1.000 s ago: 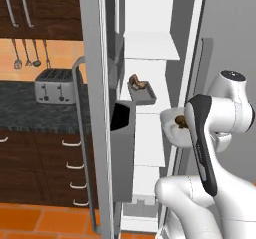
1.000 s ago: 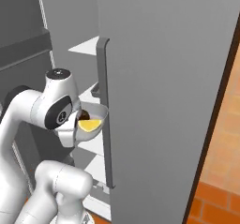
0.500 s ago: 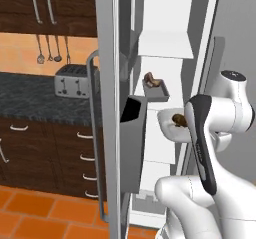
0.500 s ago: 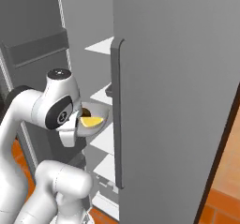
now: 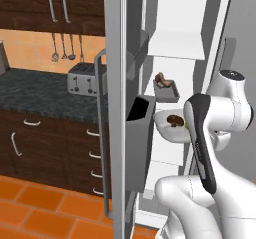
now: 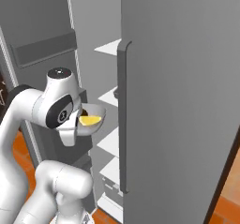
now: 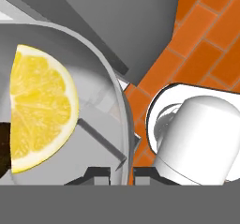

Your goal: Take the meat container that has the steak and place it on the second highest rack of the freezer. Then take the vegetable container that has the mushroom and lemon wedge and place it on the highest rack of the freezer.

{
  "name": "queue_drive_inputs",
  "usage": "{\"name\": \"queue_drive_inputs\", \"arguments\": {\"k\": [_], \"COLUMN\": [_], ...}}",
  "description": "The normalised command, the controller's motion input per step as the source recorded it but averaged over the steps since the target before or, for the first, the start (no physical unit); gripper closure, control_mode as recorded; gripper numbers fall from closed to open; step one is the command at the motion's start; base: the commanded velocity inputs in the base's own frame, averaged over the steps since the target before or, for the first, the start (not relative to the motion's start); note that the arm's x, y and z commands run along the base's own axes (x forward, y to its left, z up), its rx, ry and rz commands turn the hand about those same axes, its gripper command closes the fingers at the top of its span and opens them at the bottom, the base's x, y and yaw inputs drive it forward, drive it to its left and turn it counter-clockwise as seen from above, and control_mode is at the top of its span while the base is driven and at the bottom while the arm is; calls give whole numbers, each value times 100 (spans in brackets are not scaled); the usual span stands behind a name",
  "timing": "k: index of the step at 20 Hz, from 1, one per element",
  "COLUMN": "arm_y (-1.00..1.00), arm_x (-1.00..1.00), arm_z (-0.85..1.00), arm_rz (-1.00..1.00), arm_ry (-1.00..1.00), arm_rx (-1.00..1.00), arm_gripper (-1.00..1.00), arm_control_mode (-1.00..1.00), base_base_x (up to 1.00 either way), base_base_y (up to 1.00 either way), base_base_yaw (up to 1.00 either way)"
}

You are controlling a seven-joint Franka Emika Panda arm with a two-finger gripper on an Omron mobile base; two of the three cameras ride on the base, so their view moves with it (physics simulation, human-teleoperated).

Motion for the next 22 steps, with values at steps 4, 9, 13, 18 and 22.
{"name": "queue_drive_inputs", "arguments": {"k": [4, 9, 13, 18, 22], "arm_y": [0, 0, -4, -23, -8], "arm_x": [0, 0, 0, 4, 3], "arm_z": [0, 0, 3, 75, 83], "arm_rz": [0, 0, 0, -4, -3], "arm_ry": [0, 0, -3, -17, -21], "arm_rx": [0, 0, 0, 5, 4], "arm_gripper": [100, 100, 100, 100, 100], "arm_control_mode": [100, 100, -100, -100, -100], "base_base_x": [48, 27, 0, 0, 0], "base_base_y": [-23, -17, -1, 0, 0], "base_base_yaw": [-6, -1, 0, 0, 0]}}
